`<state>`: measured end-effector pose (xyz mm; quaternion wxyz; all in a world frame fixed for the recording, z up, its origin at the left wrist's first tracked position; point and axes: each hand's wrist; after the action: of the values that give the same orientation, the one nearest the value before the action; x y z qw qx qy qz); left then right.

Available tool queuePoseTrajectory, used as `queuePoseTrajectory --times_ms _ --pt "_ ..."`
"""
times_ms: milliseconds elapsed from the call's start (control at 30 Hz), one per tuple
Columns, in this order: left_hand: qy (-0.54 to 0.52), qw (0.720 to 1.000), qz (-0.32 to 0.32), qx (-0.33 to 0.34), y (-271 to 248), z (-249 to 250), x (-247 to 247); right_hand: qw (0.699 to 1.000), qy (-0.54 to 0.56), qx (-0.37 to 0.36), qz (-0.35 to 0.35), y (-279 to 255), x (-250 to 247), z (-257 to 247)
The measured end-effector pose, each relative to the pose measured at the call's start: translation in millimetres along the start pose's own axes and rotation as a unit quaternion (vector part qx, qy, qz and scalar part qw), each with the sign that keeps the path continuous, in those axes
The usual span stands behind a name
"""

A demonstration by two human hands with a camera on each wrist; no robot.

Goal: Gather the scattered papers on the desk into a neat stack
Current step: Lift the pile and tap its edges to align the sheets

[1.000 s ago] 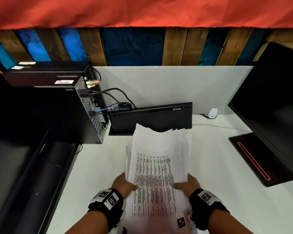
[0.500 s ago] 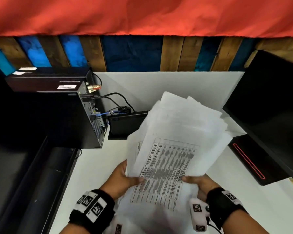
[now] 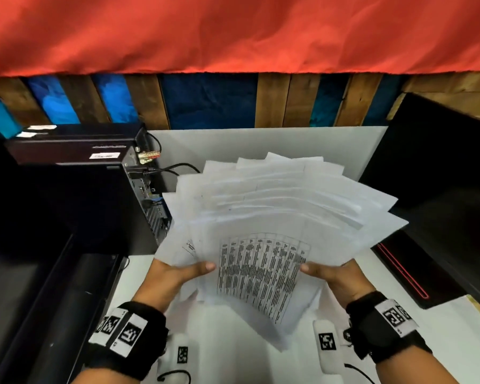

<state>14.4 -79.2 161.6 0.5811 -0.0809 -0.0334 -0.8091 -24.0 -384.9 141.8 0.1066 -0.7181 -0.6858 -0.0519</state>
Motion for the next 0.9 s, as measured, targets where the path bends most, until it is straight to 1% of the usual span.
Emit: queuePoseTrajectory --times_ms 67,100,200,267,333,400,433,500,533,600,667,733,767,833,900 --pt "0.002 1.0 -0.019 0.024 4 2 3 1.0 0.011 -0.014 -0.014 2 -1 -2" --pt "0.004 0.999 -0.018 0.038 6 4 5 1.0 0.012 -0.02 -0.018 3 1 -3" --pt "-0.005 0.998 -0.005 0.057 9 5 5 0.999 0.009 -0.042 0.006 2 6 -9" --pt "0.007 0.999 0.005 0.042 8 0 0 0.998 0.002 -0.055 0.03 -1 8 -10" --pt "0.021 1.0 0.018 0.009 3 -7 -2 0.998 -0.029 -0.051 0.037 -4 7 -6" --pt "0.032 0.997 0.068 -0.02 -3 -14 -1 0.997 -0.061 -0.039 0.033 -7 7 2" --pt "0.044 0.993 0.104 -0.033 -6 -15 2 0.996 -0.067 -0.036 0.035 -7 8 6" --pt "0.069 0.985 0.153 -0.049 -6 -10 6 0.996 -0.061 -0.041 0.049 -6 10 8" --pt "0.083 0.983 0.159 -0.042 -4 -5 7 0.996 -0.053 -0.046 0.053 -5 11 6" --pt "0.108 0.983 0.146 -0.015 -1 12 8 0.996 -0.046 -0.055 0.054 -2 11 -6" --pt "0.122 0.984 0.127 0.004 4 26 5 0.997 -0.048 -0.056 0.029 3 10 -22" --pt "0.131 0.985 0.114 0.002 11 32 3 0.999 -0.037 -0.039 0.005 11 6 -29" --pt "0.132 0.985 0.109 -0.014 15 28 1 0.999 -0.03 -0.021 0.0 16 4 -27" --pt "0.12 0.987 0.086 -0.064 23 11 -1 1.0 -0.017 0.021 0.008 24 -4 -9" --pt "0.139 0.978 0.084 -0.131 31 -23 -2 0.995 -0.027 0.09 0.028 29 -10 24"
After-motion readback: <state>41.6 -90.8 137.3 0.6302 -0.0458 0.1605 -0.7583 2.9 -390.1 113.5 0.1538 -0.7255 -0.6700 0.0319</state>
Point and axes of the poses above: each hand's wrist, its own y-axis towards the middle knuckle, its own x-axis out of the palm, z = x × y, and after that the axes turned 8 degrees about -z, right-handed
